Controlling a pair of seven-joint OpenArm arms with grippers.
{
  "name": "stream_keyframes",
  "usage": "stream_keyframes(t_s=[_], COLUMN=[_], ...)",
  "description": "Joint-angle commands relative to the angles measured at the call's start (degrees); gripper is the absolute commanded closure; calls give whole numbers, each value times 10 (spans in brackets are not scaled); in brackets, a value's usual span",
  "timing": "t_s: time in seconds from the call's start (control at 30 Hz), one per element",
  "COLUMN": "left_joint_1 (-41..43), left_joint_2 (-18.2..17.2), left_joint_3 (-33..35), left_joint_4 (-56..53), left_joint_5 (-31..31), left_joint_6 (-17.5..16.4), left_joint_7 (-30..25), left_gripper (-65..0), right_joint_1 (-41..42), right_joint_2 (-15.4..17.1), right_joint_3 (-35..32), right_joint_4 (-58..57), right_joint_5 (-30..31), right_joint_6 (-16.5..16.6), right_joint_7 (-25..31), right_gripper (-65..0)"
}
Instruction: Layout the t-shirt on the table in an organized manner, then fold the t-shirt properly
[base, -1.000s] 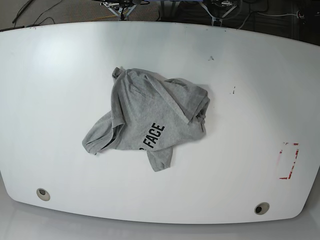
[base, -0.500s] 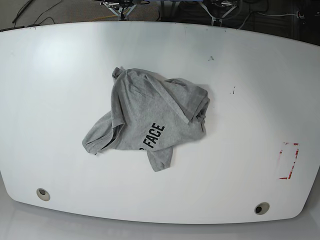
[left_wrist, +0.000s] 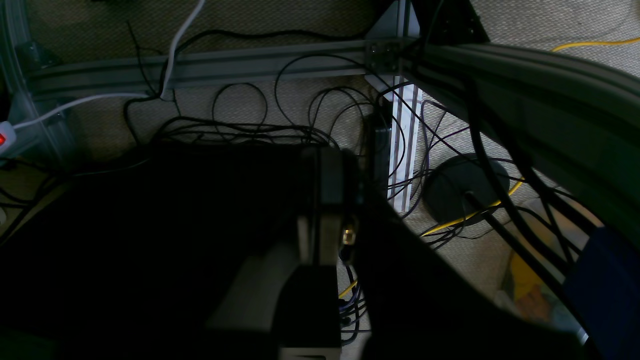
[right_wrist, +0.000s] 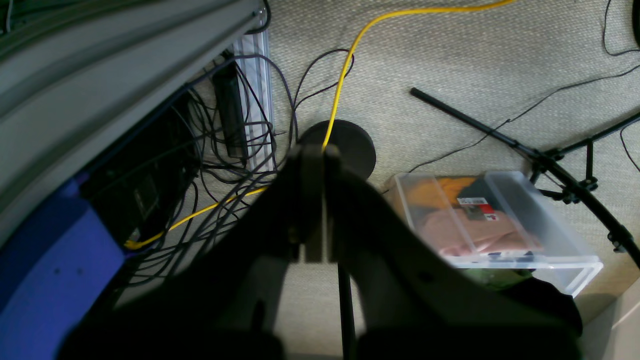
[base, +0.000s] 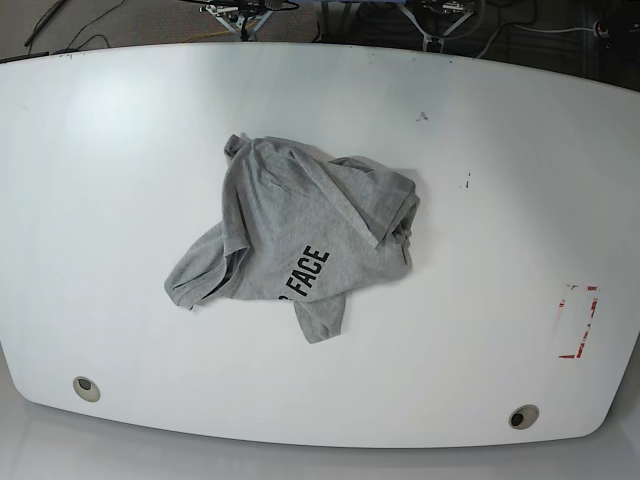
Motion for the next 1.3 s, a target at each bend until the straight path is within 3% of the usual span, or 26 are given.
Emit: stream_keyframes(t_s=[0.0, 1.27], left_joint_1=[2, 4], left_joint_2=[-1, -2], left_joint_3=[-3, -4], left_joint_4=[0, 1], left_joint_5=[-1, -2], left_joint_6=[-4, -4], left_joint_7=[4, 2], left_gripper=[-4, -4], right_joint_1=[4, 0], right_joint_2=[-4, -3], right_joint_3=[3, 3], right_joint_4=[5, 5], right_joint_5=[3, 2], right_joint_6=[-3, -3], right_joint_7=[3, 20], right_gripper=[-4, -4])
